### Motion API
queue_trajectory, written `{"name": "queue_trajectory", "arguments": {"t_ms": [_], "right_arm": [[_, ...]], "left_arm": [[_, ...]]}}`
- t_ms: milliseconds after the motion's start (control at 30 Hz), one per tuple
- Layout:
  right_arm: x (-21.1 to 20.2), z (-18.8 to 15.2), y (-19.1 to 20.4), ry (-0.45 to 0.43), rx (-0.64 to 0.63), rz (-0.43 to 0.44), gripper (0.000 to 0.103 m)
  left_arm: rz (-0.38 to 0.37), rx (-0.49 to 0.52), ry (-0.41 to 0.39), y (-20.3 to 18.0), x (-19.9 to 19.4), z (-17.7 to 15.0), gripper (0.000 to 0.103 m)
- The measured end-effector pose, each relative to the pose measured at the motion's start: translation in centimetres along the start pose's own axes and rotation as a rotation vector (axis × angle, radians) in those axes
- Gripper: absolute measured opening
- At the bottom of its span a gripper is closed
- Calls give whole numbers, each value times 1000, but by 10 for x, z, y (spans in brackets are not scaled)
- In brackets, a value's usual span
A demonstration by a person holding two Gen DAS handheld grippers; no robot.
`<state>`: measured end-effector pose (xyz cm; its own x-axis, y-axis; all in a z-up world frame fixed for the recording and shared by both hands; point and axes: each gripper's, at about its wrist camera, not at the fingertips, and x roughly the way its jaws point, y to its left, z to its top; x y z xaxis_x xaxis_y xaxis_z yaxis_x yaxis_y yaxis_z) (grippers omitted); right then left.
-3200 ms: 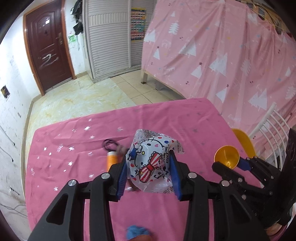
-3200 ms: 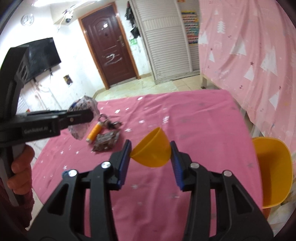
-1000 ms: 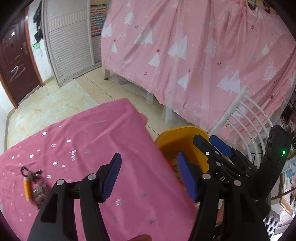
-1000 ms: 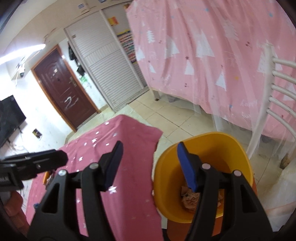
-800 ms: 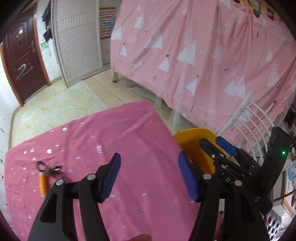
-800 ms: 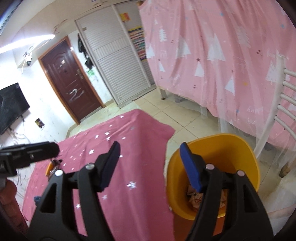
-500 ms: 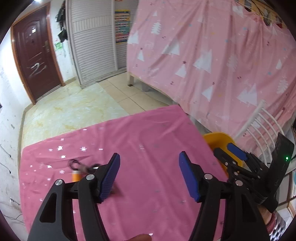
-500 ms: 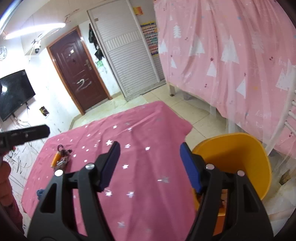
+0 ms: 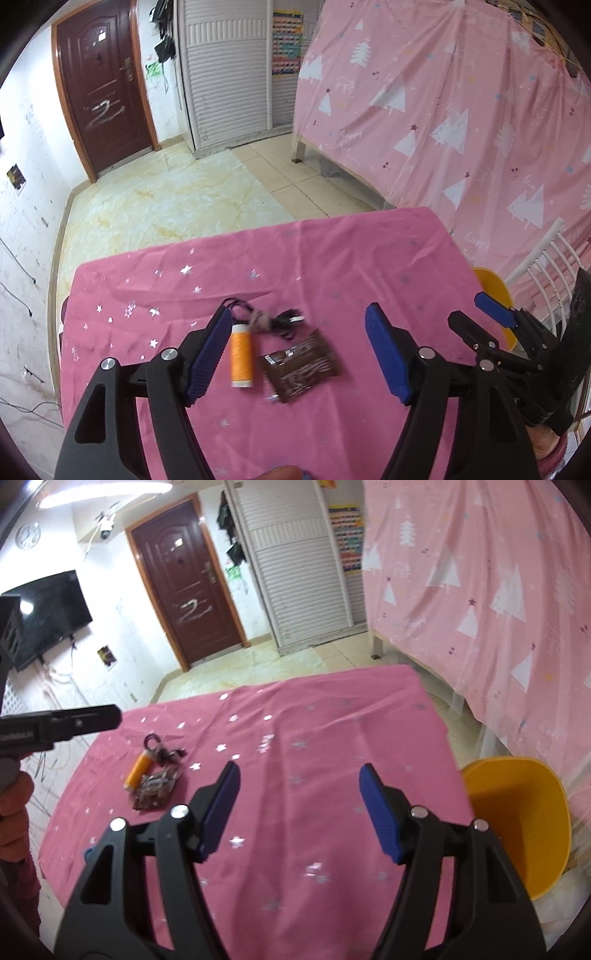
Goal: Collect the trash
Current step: 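Move both tools back over the remaining items on the table, then grasp the orange thread spool with the left tool while the right tool grasps the brown candy wrapper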
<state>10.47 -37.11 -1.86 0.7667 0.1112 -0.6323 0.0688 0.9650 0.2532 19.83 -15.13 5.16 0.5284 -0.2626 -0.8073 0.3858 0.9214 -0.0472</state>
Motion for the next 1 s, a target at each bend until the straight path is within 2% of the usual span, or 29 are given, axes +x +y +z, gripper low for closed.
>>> {"name": "queue_trajectory", "arguments": {"t_ms": [433, 500, 533, 600, 767, 967, 1000], "right_arm": [[29, -4, 56, 76, -93, 35, 65], [31, -4, 64, 84, -111, 43, 68], [32, -5, 70, 88, -123, 49, 75], [33, -6, 78, 95, -142, 66, 77], [39, -9, 99, 121, -208, 87, 77], [46, -12, 112, 150, -243, 96, 81], [46, -13, 115, 152, -250, 97, 81]], "left_arm": [[-7, -67, 55, 50, 31, -21, 68], [-7, -79, 74, 55, 40, -24, 68], [-8, -79, 81, 56, 43, -25, 68], [-2, -72, 92, 57, 49, -28, 68], [5, -50, 105, 54, 60, -30, 60], [26, -36, 135, 52, 74, -33, 44], [42, -25, 123, 51, 74, -34, 38]]}}
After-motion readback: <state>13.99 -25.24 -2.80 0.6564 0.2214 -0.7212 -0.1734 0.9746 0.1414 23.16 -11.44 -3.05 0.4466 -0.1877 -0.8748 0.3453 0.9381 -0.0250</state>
